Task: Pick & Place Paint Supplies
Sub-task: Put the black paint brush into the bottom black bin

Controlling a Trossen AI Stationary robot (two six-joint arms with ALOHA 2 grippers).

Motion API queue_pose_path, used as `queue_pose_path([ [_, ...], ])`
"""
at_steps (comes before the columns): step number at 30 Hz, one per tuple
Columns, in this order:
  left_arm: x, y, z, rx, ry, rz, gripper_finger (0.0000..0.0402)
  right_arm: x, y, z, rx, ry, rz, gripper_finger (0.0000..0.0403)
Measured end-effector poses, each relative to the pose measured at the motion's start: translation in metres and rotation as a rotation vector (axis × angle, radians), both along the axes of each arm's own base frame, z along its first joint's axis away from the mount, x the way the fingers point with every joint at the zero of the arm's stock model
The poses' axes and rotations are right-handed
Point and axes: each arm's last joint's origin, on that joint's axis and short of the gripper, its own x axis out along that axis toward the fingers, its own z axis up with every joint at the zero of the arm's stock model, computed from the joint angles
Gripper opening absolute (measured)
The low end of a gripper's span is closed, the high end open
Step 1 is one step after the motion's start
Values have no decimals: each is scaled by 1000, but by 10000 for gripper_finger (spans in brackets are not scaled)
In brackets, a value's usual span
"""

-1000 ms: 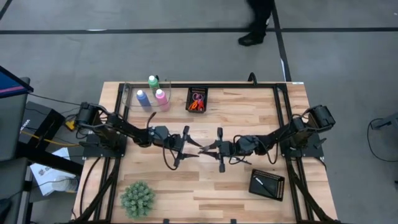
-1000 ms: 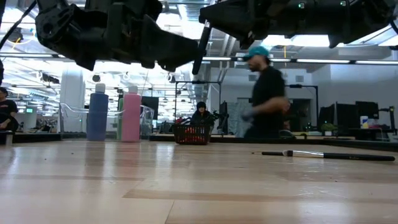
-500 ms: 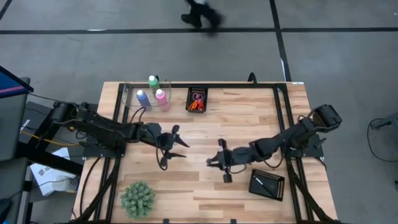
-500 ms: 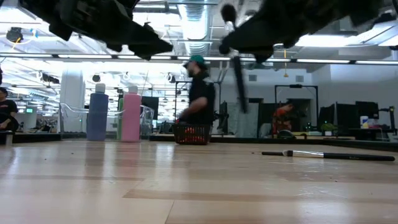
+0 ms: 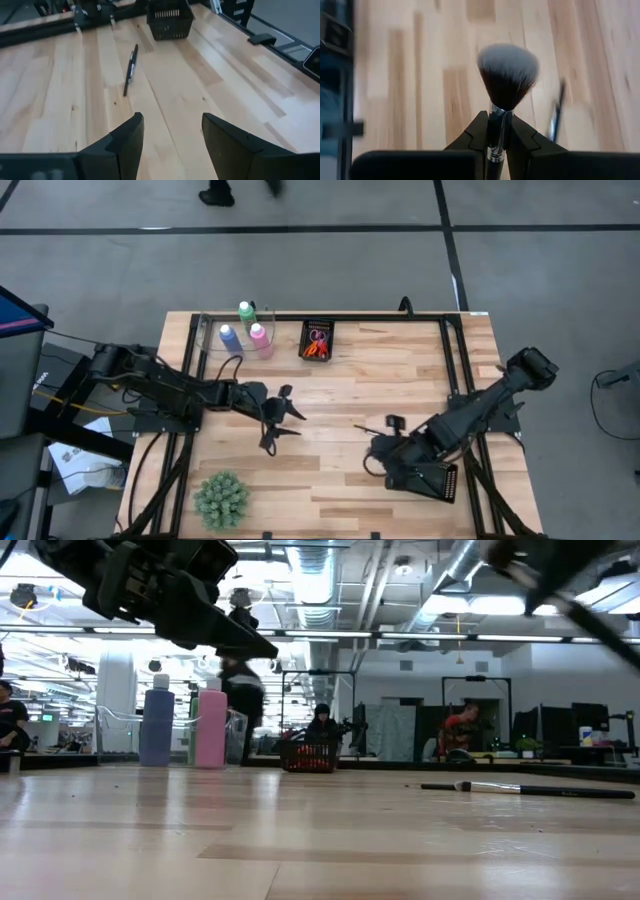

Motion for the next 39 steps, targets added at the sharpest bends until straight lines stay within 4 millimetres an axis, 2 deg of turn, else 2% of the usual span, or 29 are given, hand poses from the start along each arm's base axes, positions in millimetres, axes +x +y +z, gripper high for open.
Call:
queue_pose_path([
  [6, 3, 0, -4, 1, 4, 0, 194, -24, 9, -4, 51, 172, -114, 29],
  [12, 4, 0, -2, -2, -21, 0, 194, -42, 24, -6, 106, 235, -185, 29],
  [18, 4, -1, -1, 11, -42, -7, 189, -62, 32, -31, 108, 284, -254, 29],
  [26, 5, 0, 1, 10, -67, -4, 187, -74, 33, -60, 157, 328, -299, 29],
  [31, 5, 0, 1, 12, -67, -4, 189, -80, 32, -68, 151, 351, -343, 29],
  [34, 6, 0, 2, 16, -71, -6, 187, -80, 34, -68, 174, 334, -368, 65],
  [39, 7, 3, 3, 15, -91, 2, 188, -78, 35, -67, 197, 324, -399, 173],
])
